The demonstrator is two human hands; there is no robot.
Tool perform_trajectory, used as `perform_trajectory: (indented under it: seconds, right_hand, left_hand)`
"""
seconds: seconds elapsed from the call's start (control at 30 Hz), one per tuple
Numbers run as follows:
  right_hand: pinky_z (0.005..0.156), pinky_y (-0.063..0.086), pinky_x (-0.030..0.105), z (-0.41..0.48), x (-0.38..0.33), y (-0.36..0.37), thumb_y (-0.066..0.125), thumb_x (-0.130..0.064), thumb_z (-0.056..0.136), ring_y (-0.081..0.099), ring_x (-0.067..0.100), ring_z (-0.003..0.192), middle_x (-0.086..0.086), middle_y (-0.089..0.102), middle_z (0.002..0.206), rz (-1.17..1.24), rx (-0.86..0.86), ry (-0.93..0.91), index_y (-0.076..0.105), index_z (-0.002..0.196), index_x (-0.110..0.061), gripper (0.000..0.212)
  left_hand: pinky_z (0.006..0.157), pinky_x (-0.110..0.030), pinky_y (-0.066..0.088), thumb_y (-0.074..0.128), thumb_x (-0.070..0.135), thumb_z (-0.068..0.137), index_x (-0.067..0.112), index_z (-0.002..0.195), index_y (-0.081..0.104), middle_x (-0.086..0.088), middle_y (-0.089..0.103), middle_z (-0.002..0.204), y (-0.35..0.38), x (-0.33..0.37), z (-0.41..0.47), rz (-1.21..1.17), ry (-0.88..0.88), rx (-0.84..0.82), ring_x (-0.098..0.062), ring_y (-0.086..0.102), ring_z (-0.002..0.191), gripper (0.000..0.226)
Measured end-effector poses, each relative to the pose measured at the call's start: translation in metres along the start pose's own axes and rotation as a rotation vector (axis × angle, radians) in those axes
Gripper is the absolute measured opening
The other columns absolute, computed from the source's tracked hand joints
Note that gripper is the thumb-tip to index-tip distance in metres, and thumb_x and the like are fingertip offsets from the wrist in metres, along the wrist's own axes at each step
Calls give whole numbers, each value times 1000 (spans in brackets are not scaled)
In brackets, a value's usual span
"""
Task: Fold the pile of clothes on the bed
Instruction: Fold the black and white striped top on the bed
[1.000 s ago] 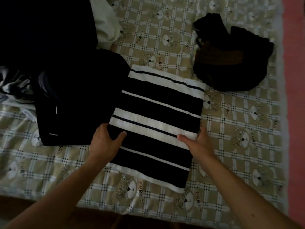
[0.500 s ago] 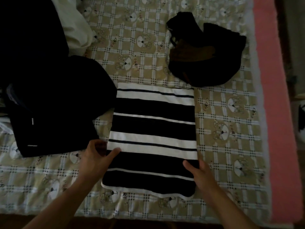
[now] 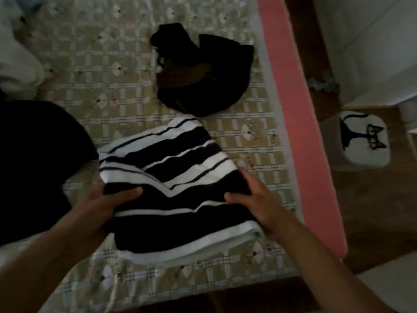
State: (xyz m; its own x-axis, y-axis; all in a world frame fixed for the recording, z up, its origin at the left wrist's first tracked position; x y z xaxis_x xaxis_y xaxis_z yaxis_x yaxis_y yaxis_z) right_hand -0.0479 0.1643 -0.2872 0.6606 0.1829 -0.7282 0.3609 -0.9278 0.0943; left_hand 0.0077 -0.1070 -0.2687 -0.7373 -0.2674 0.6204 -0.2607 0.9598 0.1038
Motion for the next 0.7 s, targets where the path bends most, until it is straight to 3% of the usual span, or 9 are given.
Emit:
perform_trajectory:
  seconds: [0.2, 0.3, 0.4, 0.47, 0.53, 0.63, 0.7]
  right_hand:
    - [82, 53, 17, -32, -106, -106, 62, 0, 88, 64, 10, 114, -7, 65, 129, -119, 121, -175, 54, 137, -26, 57]
    - [81, 49, 9, -60, -141, -159, 61, -5, 90, 61, 0, 113, -7, 61, 131, -210, 231, -262, 53, 138, -24, 53]
    - [82, 42, 1, -96, -153, -198, 64, -15, 83, 54, -15, 114, -19, 52, 138, -267, 310, -357, 49, 138, -32, 60]
    - [84, 38, -3, -114, -138, -214, 64, -13, 83, 47, -25, 112, -29, 47, 137, -346, 317, -385, 45, 140, -35, 64]
    - [87, 38, -3, -122, -99, -228, 64, -11, 85, 44, -25, 117, -36, 47, 135, -366, 295, -366, 47, 139, -38, 63]
    - [94, 43, 6, -118, -7, -240, 68, -8, 84, 49, -10, 125, -35, 56, 130, -358, 258, -239, 56, 132, -42, 59]
    - [102, 43, 15, -111, 66, -248, 70, -4, 85, 50, 0, 129, -26, 58, 135, -376, 284, -126, 61, 125, -48, 60]
  left_hand:
    - [65, -35, 63, 64, 10, 90, 11, 109, 69, -9, 77, 98, 123, 87, 3, 32, 97, -63, -25, 75, 88, 20]
    - [62, -29, 61, 61, 6, 92, 12, 118, 66, -9, 77, 103, 175, 111, -2, 12, 186, -106, -22, 75, 88, 26]
    - [68, -27, 61, 62, 3, 91, 15, 127, 61, -3, 75, 109, 207, 116, -11, -6, 301, -126, -18, 74, 94, 38]
    - [73, -27, 61, 65, 3, 88, 22, 128, 60, 3, 74, 111, 220, 100, -17, 1, 379, -121, -13, 73, 98, 44]
    - [81, -32, 60, 70, 7, 86, 28, 129, 56, 8, 72, 115, 226, 61, -19, 57, 395, -75, -10, 70, 105, 51]
    - [95, -45, 53, 82, 28, 79, 33, 136, 47, 9, 65, 124, 222, -34, -2, 277, 234, -5, -15, 62, 117, 67]
    - [101, -45, 50, 83, 31, 75, 27, 133, 43, 9, 60, 121, 215, -99, 14, 446, 95, -36, -20, 58, 122, 70]
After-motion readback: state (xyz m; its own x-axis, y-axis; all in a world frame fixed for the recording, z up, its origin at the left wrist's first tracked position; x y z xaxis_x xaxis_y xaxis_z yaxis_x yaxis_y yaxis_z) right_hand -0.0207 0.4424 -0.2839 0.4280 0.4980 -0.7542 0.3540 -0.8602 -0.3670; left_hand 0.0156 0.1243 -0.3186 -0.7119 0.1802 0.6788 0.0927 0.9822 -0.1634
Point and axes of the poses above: each hand's wrist, its own z-axis towards the middle knuckle, its own y-axis out of the palm, x = y × z, the point moved 7 cm from there along z, towards the middle knuckle
